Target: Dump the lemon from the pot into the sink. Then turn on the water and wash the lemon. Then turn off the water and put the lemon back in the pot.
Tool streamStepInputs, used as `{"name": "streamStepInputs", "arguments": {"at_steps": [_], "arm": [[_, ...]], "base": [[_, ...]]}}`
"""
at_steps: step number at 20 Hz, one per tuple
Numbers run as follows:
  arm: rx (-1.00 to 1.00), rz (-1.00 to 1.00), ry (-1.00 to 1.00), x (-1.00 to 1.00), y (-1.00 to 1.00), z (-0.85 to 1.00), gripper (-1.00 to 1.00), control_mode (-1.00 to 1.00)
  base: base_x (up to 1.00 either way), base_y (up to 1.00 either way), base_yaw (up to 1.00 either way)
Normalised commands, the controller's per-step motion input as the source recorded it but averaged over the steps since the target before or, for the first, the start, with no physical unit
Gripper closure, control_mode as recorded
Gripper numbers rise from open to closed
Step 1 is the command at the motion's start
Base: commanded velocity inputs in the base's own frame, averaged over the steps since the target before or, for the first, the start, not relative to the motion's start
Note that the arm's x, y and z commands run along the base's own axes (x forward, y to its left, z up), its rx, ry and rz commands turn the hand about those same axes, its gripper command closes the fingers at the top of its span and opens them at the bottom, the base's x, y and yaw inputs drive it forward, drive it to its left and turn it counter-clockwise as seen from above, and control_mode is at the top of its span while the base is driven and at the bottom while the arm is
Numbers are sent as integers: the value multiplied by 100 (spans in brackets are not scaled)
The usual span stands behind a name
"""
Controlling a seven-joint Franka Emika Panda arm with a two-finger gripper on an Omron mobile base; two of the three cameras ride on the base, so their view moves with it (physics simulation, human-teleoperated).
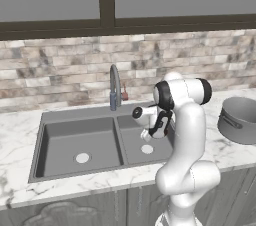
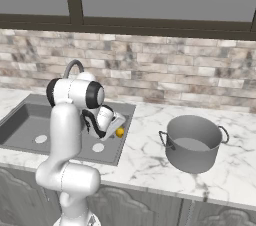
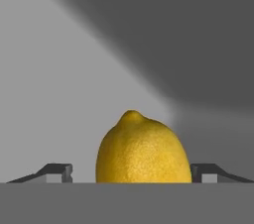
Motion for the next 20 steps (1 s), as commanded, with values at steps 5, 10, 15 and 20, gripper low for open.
{"name": "streamStepInputs", "arguments": {"at_steps": [5, 10, 15, 20], "arm": [[-5, 2, 0, 11, -7, -17, -100, -100], [-6, 0, 0, 0, -4, -4, 100, -100], [-1, 0, 0, -4, -13, 0, 100, -100], [1, 0, 0, -24, -4, 47, 100, -100]], "base": [[0, 0, 0], [0, 0, 0], [0, 0, 0], [0, 0, 0]]}}
